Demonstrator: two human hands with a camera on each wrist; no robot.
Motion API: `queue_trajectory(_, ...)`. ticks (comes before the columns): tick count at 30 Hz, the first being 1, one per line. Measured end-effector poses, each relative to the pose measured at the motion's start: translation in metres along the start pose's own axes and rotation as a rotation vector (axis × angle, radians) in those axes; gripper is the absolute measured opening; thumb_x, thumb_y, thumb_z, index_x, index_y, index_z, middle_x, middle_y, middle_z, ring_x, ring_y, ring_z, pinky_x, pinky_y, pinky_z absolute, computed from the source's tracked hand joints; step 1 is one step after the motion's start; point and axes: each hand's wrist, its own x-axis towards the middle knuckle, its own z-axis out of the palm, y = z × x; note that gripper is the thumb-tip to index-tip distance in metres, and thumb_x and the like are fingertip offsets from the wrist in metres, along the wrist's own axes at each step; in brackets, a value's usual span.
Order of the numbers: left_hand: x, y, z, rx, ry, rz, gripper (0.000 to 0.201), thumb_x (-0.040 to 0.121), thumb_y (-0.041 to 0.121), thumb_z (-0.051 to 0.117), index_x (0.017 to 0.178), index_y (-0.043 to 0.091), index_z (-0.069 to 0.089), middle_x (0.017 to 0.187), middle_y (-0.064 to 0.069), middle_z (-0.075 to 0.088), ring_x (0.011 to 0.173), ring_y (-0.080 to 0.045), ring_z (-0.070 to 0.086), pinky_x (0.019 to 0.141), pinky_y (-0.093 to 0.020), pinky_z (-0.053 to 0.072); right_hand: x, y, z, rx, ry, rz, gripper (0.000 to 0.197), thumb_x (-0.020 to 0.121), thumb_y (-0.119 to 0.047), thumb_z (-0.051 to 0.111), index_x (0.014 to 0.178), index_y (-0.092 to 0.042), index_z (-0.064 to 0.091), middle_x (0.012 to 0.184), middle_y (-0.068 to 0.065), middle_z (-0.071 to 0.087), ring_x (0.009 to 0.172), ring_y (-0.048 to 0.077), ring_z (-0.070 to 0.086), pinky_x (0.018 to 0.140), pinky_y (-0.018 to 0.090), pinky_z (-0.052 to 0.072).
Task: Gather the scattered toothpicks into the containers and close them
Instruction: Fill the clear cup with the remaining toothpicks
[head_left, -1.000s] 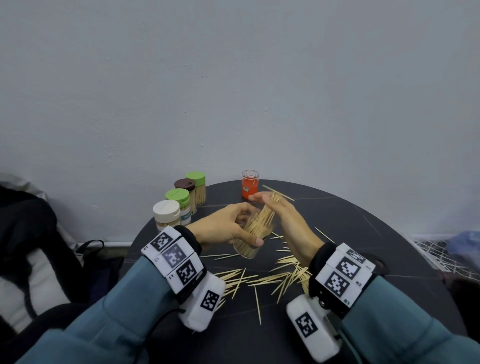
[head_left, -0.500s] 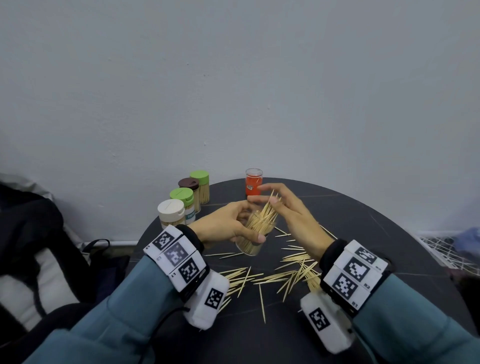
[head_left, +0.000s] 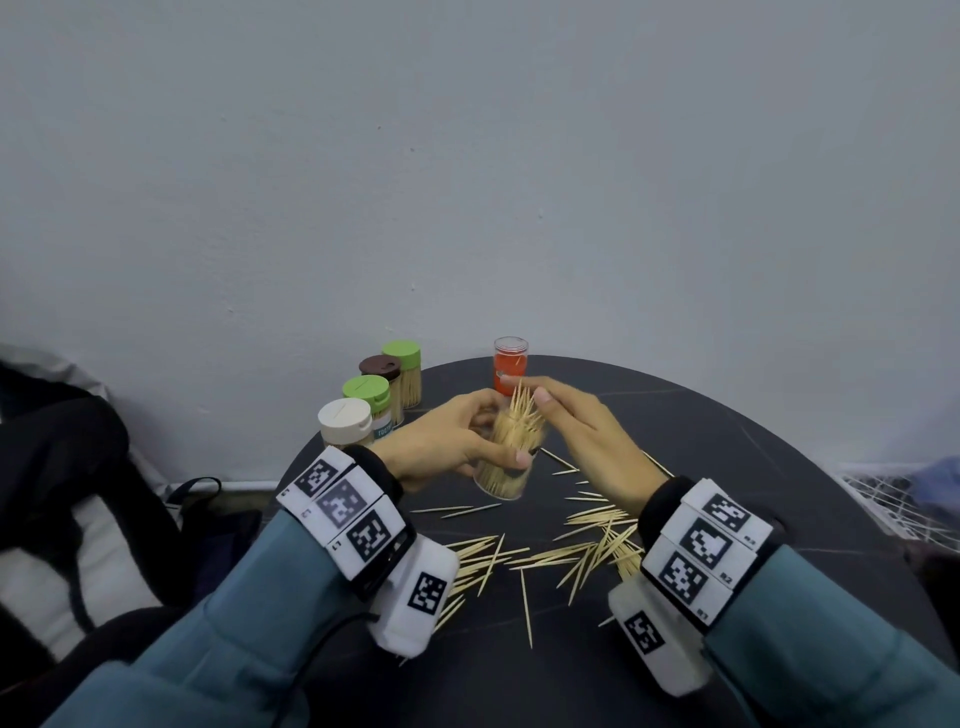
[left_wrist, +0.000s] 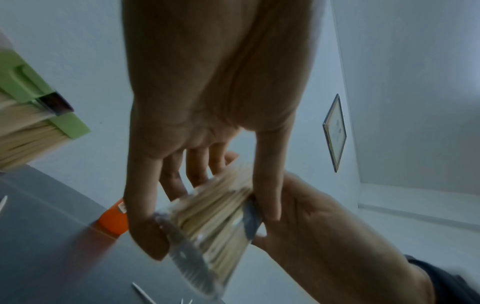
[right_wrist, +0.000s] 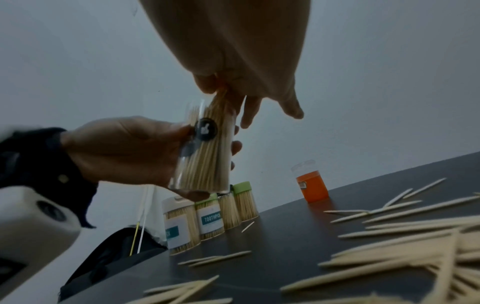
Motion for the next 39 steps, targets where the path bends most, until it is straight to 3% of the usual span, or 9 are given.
queue_trajectory(3,-0.001,-0.002,0.002,0.034,-0.041,-0.004,0.036,0.081,0.003,0.071,0.106,0.020,0.051,0.100,0.005,0.063,0.099,-0.012,0.059,0.086,-0.039,0.048,-0.001,0.000,0.006,-0.029,-0.092,0.064,0.049,0.094,-0.057,0.020,0.135,-0.040,0.041,0.147,-0.012,0.038,0.139,0.006,0.026,0.117,0.052,0.005)
queue_trajectory(7,-0.001,-0.001,0.000,0.021,-0.016,-0.001,0.037,0.080,0.004,0.071,0.106,0.021,0.052,0.101,0.005,0.064,0.098,-0.011,0.059,0.083,-0.037,0.048,-0.006,-0.006,0.002,-0.045,-0.076,0.059,0.041,0.098,-0.042,0.023,0.139,-0.042,0.029,0.152,-0.018,0.021,0.140,-0.001,0.014,0.118,0.047,0.003)
queue_trajectory(13,0.000,0.000,-0.002,0.004,0.024,-0.001,0.043,0.079,0.006,0.072,0.115,0.020,0.052,0.103,0.005,0.066,0.101,-0.014,0.061,0.091,-0.042,0.048,-0.011,-0.006,-0.009,0.004,-0.074,0.072,0.044,0.100,-0.027,0.031,0.144,-0.028,0.027,0.146,-0.014,0.035,0.123,-0.011,0.031,0.087,-0.008,0.027)
queue_trajectory(20,-0.001,-0.001,-0.001,-0.006,0.045,0.001,0.045,0.080,0.005,0.071,0.119,0.016,0.050,0.103,0.004,0.064,0.100,-0.013,0.059,0.079,-0.032,0.046,-0.007,-0.009,0.006,-0.114,-0.140,0.058,0.045,0.100,-0.032,0.027,0.145,-0.035,0.020,0.147,-0.025,0.014,0.136,-0.006,0.008,0.118,0.045,-0.004)
queue_trajectory(24,-0.001,-0.001,-0.007,-0.042,0.119,0.022,0.042,0.081,0.004,0.070,0.117,0.017,0.051,0.105,0.001,0.065,0.101,-0.014,0.060,0.078,-0.033,0.046,0.000,-0.012,0.006,-0.184,-0.068,-0.046,0.042,0.099,-0.026,0.038,0.141,-0.029,0.035,0.147,-0.015,0.033,0.137,0.000,0.026,0.118,0.042,0.006)
queue_trajectory(26,0.000,0.000,-0.010,-0.069,0.158,0.033,0.045,0.081,0.004,0.071,0.120,0.014,0.051,0.110,-0.004,0.066,0.104,-0.017,0.061,0.086,-0.039,0.047,0.006,-0.016,0.005,-0.120,-0.008,-0.123,0.036,0.097,-0.022,0.045,0.133,-0.026,0.049,0.133,-0.012,0.053,0.122,-0.003,0.046,0.108,0.025,0.033)
queue_trajectory(29,0.000,0.000,-0.015,-0.109,0.207,0.059,0.047,0.080,0.003,0.072,0.121,0.010,0.052,0.107,-0.005,0.066,0.099,-0.017,0.062,0.084,-0.038,0.045,0.019,-0.024,0.000,-0.129,0.004,-0.174,0.024,0.094,-0.018,0.053,0.114,-0.020,0.066,0.117,-0.011,0.063,0.108,-0.008,0.053,0.090,0.006,0.039)
queue_trajectory(34,0.002,-0.003,-0.027,-0.153,0.285,0.094,0.053,0.076,-0.001,0.074,0.123,0.012,0.054,0.104,-0.001,0.065,0.097,-0.011,0.060,0.074,-0.025,0.050,0.039,-0.033,-0.007,-0.261,-0.005,-0.203,0.015,0.089,-0.023,0.061,0.091,-0.016,0.074,0.089,-0.008,0.066,0.092,0.016,0.059,0.089,0.035,0.044)
queue_trajectory(39,0.004,-0.009,-0.032,-0.135,0.308,0.138,0.052,0.071,-0.010,0.074,0.114,0.013,0.056,0.095,0.000,0.064,0.089,-0.008,0.062,0.070,-0.014,0.049,0.049,-0.039,-0.007,-0.327,-0.011,-0.231,0.004,0.084,-0.024,0.066,0.081,-0.026,0.065,0.073,-0.016,0.067,0.079,0.011,0.063,0.082,0.034,0.047)
